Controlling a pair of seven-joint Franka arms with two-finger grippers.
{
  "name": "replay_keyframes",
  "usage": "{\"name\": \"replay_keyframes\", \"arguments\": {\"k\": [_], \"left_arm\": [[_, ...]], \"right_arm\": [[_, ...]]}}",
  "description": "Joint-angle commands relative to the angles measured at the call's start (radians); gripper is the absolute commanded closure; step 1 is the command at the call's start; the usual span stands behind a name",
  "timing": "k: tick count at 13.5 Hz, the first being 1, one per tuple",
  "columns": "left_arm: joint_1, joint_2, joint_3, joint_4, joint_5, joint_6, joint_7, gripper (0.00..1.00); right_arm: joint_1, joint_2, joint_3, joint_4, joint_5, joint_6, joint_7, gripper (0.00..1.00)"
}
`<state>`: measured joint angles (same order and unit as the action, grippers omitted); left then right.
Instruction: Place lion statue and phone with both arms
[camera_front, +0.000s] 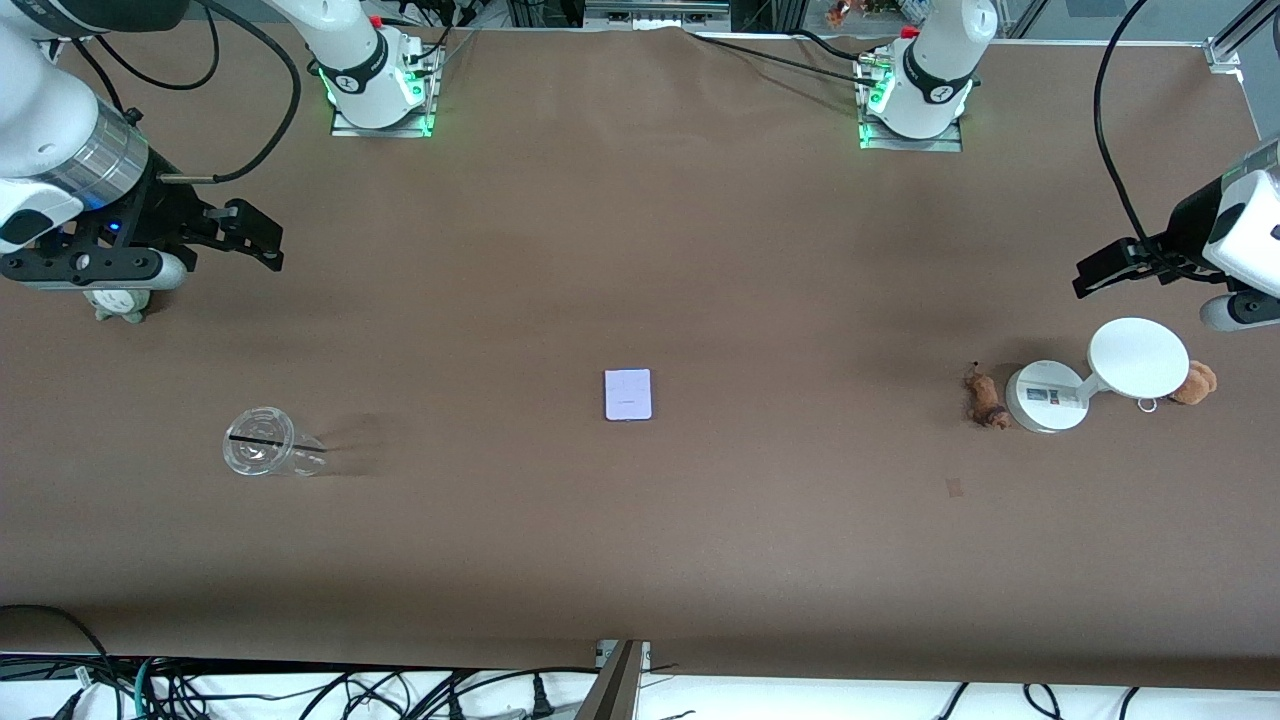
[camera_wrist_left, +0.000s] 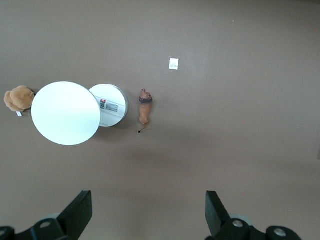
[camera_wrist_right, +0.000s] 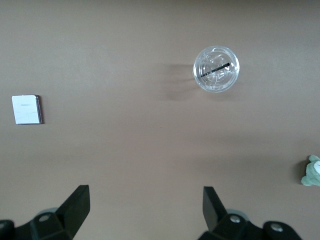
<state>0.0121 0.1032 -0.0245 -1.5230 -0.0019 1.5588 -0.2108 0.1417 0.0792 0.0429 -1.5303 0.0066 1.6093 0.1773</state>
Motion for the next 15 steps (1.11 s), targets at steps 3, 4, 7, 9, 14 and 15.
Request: {"name": "replay_keyframes", "arguments": {"k": [3, 4, 7, 9, 14, 15], "left_arm": [[0.005, 0.009, 0.003, 0.007, -0.023, -0.014, 0.021, 0.0], [0.003, 0.01, 0.003, 0.007, -0.024, -0.013, 0.019, 0.0], [0.003, 0.021, 0.003, 0.032, -0.024, -0.016, 0.017, 0.0], [0.003, 0.021, 0.003, 0.034, -0.024, -0.016, 0.017, 0.0], [0.002, 0.023, 0.003, 0.037, -0.024, -0.016, 0.017, 0.0], [0.003, 0.023, 0.003, 0.037, -0.024, -0.016, 0.017, 0.0]], "right_arm": [[-0.007, 0.007, 0.002, 0.019, 0.009, -0.003, -0.013, 0.0], [-0.007, 0.007, 0.002, 0.019, 0.009, -0.003, -0.013, 0.0], [-0.007, 0.007, 0.002, 0.018, 0.009, -0.005, -0.006, 0.0], [-0.007, 0.005, 0.002, 0.018, 0.009, -0.012, -0.001, 0.0], [0.003, 0.004, 0.008, 0.018, 0.009, -0.012, 0.001, 0.0], [0.003, 0.004, 0.008, 0.019, 0.009, -0.003, 0.001, 0.0]]}}
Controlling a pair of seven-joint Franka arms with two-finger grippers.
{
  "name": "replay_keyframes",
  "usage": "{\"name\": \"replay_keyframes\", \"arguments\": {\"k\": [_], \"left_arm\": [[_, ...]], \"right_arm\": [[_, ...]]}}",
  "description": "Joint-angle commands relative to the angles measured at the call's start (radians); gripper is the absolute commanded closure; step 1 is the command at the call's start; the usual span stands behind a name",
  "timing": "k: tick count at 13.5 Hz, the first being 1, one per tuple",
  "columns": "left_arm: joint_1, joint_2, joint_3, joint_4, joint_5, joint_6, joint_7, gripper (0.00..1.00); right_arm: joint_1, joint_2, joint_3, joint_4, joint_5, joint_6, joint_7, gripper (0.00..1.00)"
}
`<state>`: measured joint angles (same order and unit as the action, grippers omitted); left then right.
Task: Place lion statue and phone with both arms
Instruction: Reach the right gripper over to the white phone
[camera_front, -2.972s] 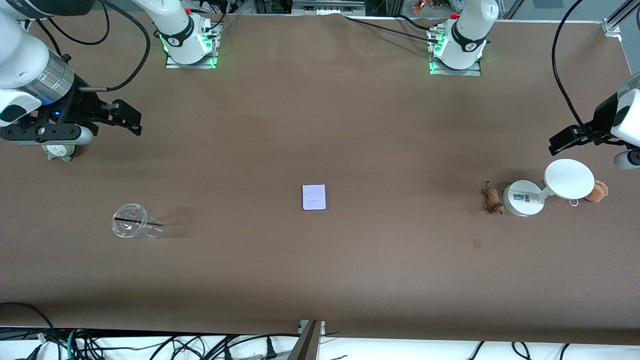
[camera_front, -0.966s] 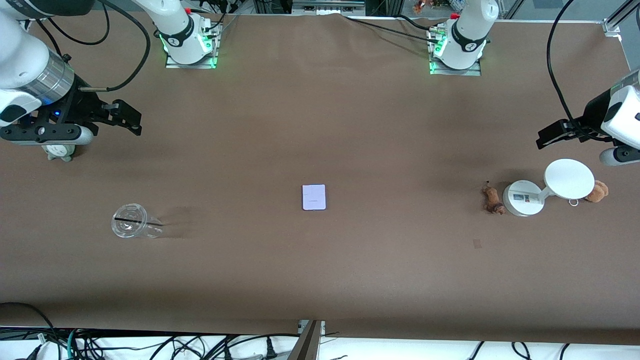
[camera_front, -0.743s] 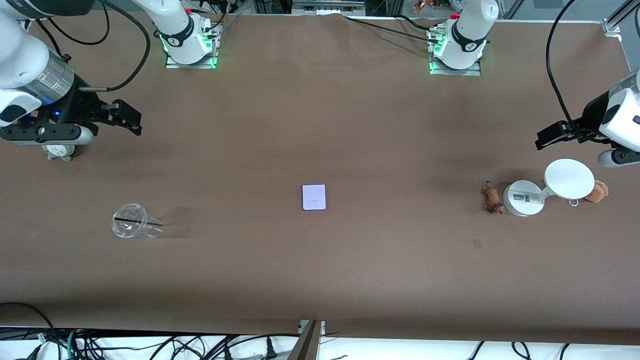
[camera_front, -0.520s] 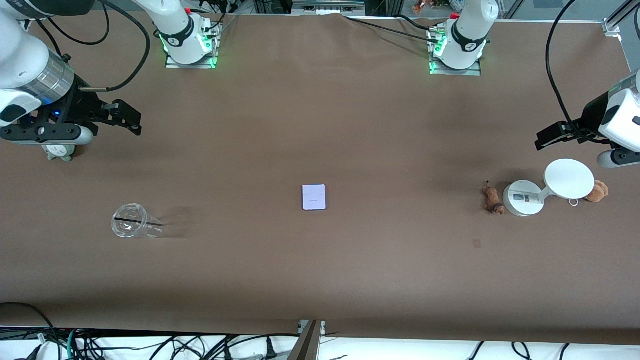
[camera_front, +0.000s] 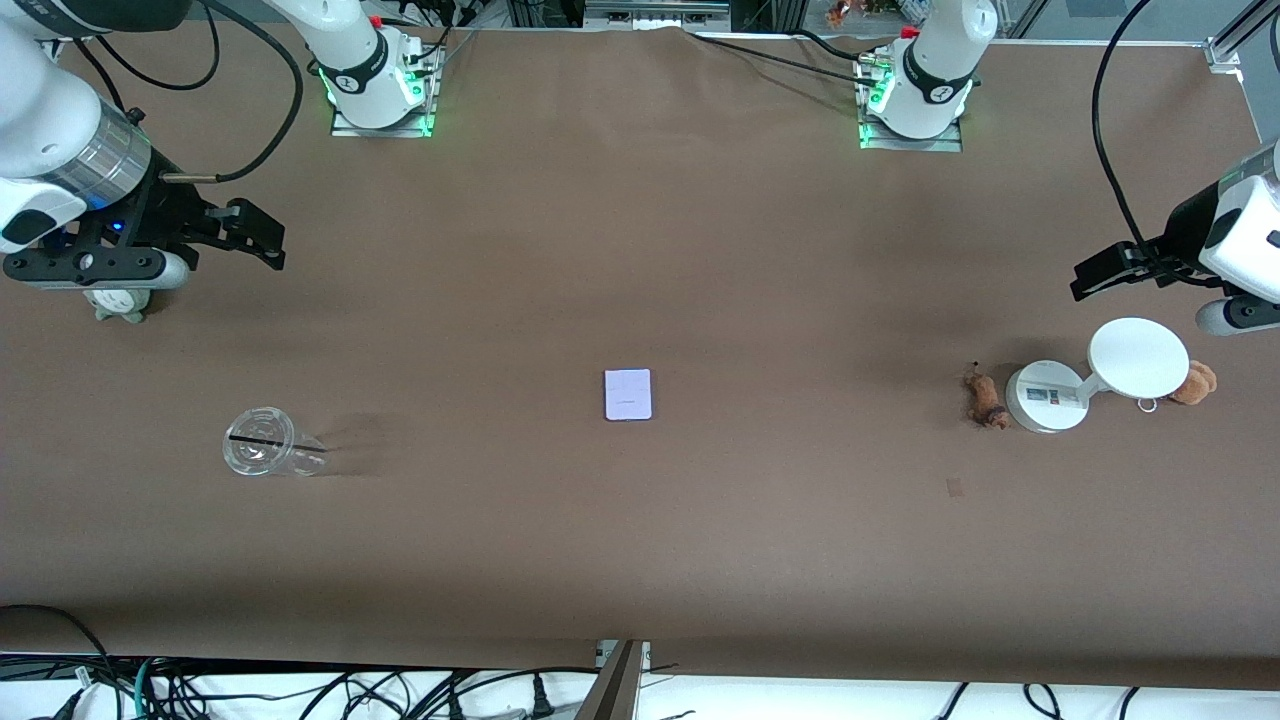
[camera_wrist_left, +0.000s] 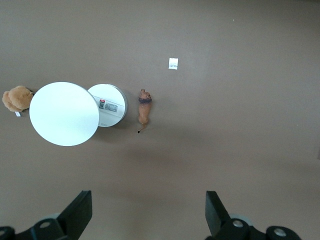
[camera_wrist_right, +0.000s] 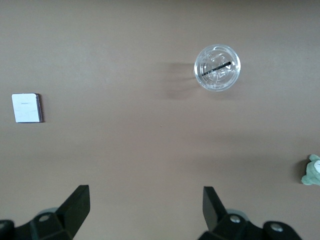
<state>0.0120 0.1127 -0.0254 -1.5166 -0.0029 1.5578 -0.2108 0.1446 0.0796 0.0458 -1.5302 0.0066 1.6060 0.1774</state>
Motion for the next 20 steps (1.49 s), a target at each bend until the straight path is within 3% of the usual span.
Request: {"name": "replay_keyframes", "arguments": {"k": [1, 5, 9, 11, 13, 20], "left_arm": [[0.003, 0.013, 0.004, 0.03, -0.023, -0.015, 0.017, 0.0], [0.003, 0.013, 0.004, 0.03, -0.025, -0.013, 0.017, 0.0], [0.003, 0.013, 0.004, 0.03, -0.025, -0.015, 0.019, 0.0], [0.003, 0.015, 0.004, 0.03, -0.026, -0.015, 0.019, 0.0], [0.003, 0.013, 0.004, 0.03, -0.026, -0.015, 0.019, 0.0], [0.003, 0.015, 0.004, 0.03, -0.026, -0.013, 0.019, 0.0]], "right_arm": [[0.0, 0.0, 0.003, 0.022, 0.01, -0.011, 0.002, 0.0], [0.007, -0.017, 0.006, 0.027, 0.004, -0.035, -0.012, 0.0], [0.095, 0.048, 0.006, 0.002, -0.042, -0.025, -0.003, 0.0], [0.182, 0.097, 0.005, 0.009, -0.106, 0.003, -0.007, 0.0], [0.236, 0.155, 0.005, 0.009, -0.071, 0.084, 0.014, 0.0], [0.397, 0.336, 0.005, 0.015, -0.048, 0.294, 0.405, 0.0]]}}
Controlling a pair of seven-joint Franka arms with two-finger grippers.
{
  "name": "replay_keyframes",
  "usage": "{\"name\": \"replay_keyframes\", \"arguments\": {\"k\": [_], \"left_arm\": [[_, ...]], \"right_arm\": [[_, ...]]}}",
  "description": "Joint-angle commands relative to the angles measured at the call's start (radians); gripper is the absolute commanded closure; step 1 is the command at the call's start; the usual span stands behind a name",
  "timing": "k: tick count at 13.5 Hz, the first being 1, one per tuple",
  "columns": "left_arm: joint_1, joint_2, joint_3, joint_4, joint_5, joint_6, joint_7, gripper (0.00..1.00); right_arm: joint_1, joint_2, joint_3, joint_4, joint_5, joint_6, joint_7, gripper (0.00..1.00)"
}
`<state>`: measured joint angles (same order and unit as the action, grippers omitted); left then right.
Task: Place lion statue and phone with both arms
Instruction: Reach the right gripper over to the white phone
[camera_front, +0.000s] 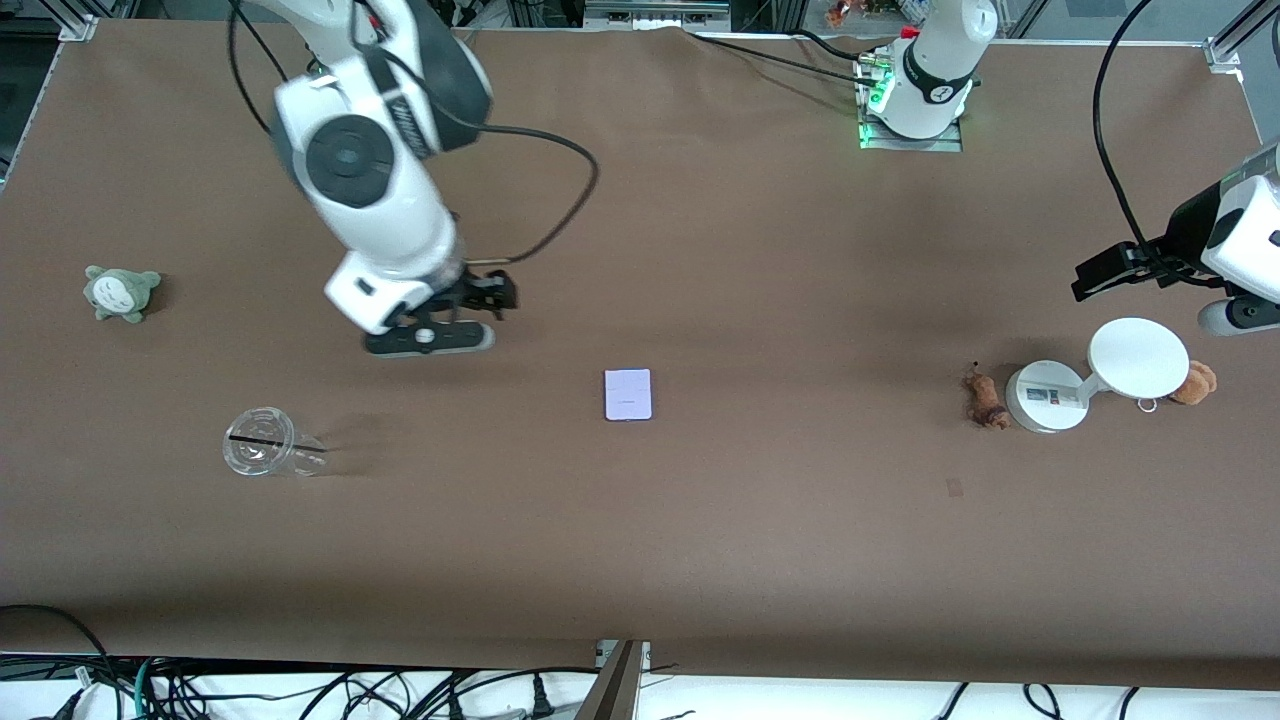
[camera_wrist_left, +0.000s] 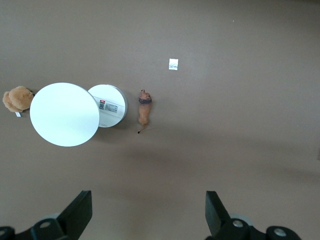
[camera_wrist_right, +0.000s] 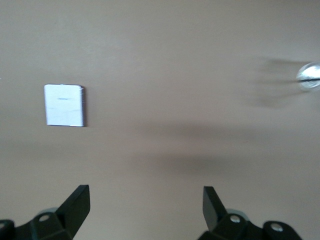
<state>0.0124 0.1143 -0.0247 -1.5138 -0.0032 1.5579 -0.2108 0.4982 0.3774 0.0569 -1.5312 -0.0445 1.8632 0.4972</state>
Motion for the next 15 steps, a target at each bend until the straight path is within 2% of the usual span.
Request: {"name": "replay_keyframes", "arguments": {"k": [1, 5, 10, 15], "left_arm": [[0.003, 0.013, 0.003, 0.027, -0.026, -0.013, 0.019, 0.0], [0.003, 0.013, 0.003, 0.027, -0.026, -0.013, 0.019, 0.0], [0.005, 0.013, 0.005, 0.027, -0.026, -0.013, 0.021, 0.0], [0.005, 0.013, 0.005, 0.027, -0.027, -0.013, 0.021, 0.0]], "right_arm": [[0.065, 0.063, -0.005, 0.022, 0.008, 0.078, 0.156, 0.0], [0.12, 0.181, -0.005, 0.058, 0.012, 0.195, 0.293, 0.0], [0.169, 0.371, -0.005, 0.183, 0.017, 0.336, 0.375, 0.0], [0.171, 0.458, -0.008, 0.19, 0.003, 0.49, 0.357, 0.0]]}}
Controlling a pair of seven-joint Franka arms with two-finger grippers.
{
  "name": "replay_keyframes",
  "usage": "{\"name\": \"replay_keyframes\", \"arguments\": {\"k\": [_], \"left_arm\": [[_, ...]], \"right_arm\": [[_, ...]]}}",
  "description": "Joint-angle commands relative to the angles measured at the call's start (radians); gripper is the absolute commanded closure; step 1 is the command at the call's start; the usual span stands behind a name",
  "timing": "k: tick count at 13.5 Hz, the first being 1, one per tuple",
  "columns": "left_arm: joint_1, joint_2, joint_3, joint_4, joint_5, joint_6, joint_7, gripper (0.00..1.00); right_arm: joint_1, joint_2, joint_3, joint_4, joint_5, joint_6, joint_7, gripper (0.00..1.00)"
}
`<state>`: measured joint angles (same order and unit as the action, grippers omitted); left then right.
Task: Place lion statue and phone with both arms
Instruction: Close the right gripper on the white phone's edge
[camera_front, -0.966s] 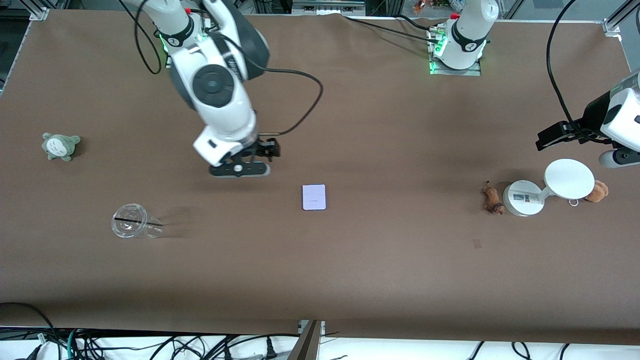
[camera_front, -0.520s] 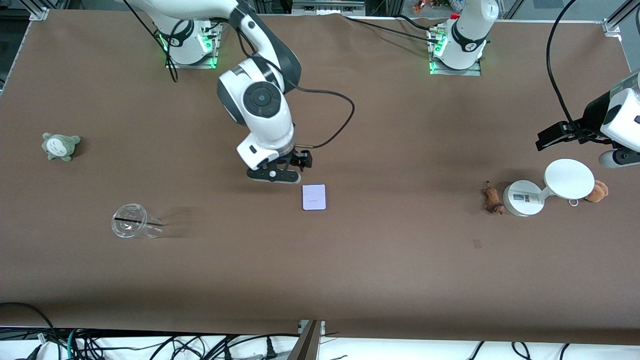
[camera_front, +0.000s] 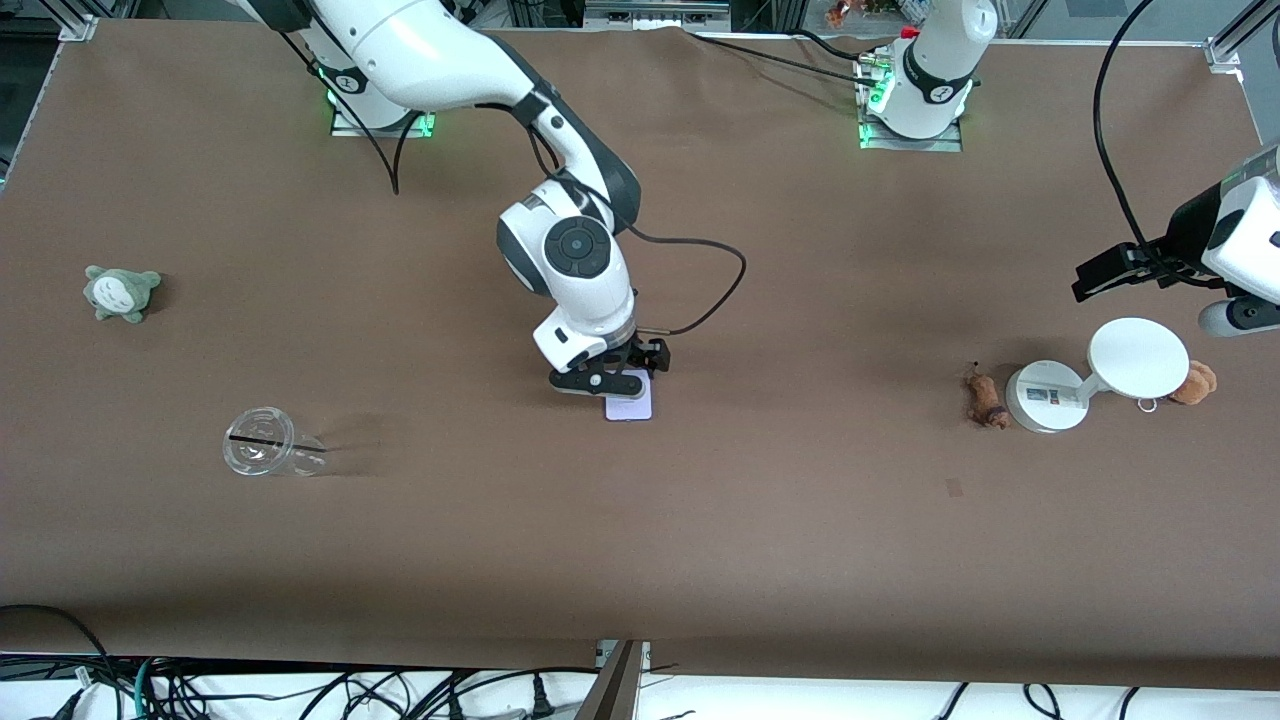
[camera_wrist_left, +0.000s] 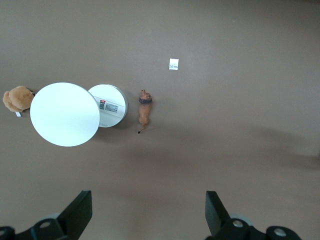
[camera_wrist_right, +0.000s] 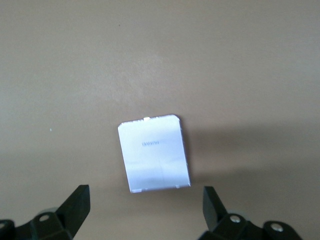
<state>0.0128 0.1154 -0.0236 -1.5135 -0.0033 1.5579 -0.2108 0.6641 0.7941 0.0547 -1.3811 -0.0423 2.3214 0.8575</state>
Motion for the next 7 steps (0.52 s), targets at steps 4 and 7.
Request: {"name": "replay_keyframes", "arguments": {"k": [4, 7], "left_arm": [[0.004, 0.012, 0.004, 0.027, -0.027, -0.013, 0.021, 0.0], [0.004, 0.012, 0.004, 0.027, -0.027, -0.013, 0.021, 0.0]], "right_arm": [[0.006, 0.091, -0.007, 0.094, -0.06, 0.039, -0.083, 0.0], [0.006, 0.117, -0.007, 0.1, -0.068, 0.067, -0.124, 0.0]]}}
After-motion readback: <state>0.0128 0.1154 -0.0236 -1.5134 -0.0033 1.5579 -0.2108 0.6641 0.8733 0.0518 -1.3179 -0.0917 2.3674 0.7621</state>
